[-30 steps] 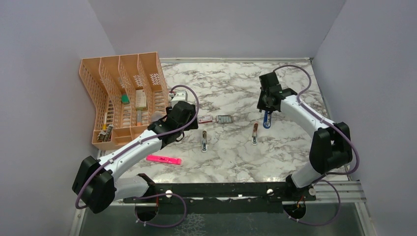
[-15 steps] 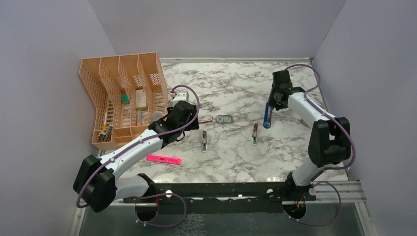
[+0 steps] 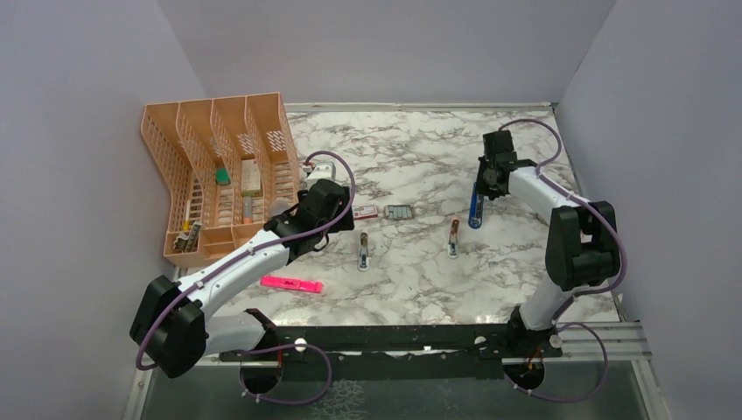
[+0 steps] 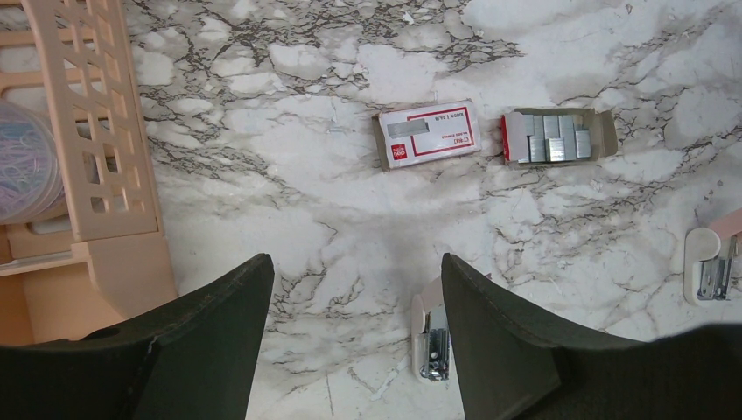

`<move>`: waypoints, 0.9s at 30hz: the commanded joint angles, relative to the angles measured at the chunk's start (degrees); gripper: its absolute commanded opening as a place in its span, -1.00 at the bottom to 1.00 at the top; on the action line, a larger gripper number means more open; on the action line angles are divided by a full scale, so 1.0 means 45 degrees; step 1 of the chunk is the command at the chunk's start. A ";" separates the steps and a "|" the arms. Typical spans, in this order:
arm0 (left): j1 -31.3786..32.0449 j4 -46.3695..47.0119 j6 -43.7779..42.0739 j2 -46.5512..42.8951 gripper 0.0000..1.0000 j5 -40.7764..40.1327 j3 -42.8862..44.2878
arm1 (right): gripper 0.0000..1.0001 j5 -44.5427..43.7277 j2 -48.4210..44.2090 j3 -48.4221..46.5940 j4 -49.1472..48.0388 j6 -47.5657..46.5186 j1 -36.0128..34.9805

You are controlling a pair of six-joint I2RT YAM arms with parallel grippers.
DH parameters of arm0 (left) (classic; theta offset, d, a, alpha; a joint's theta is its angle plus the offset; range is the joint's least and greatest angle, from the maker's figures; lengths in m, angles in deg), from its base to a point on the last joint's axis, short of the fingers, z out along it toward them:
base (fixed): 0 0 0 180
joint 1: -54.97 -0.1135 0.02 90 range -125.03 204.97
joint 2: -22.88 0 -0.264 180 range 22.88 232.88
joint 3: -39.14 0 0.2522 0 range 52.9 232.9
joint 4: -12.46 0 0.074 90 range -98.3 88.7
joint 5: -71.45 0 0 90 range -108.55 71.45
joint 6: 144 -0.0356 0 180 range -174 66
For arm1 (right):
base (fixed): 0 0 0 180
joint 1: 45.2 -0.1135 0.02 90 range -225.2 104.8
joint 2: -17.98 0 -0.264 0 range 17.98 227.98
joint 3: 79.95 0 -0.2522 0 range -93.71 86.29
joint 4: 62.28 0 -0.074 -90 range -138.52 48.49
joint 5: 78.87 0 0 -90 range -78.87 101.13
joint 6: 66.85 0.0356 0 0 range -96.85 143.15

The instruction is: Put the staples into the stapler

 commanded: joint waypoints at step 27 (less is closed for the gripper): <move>-0.0081 0.0250 -0.0170 0.0092 0.42 0.0188 -0.0060 | -0.61 -0.0073 0.0643 0.0135 -0.0545 -0.0767 0.0044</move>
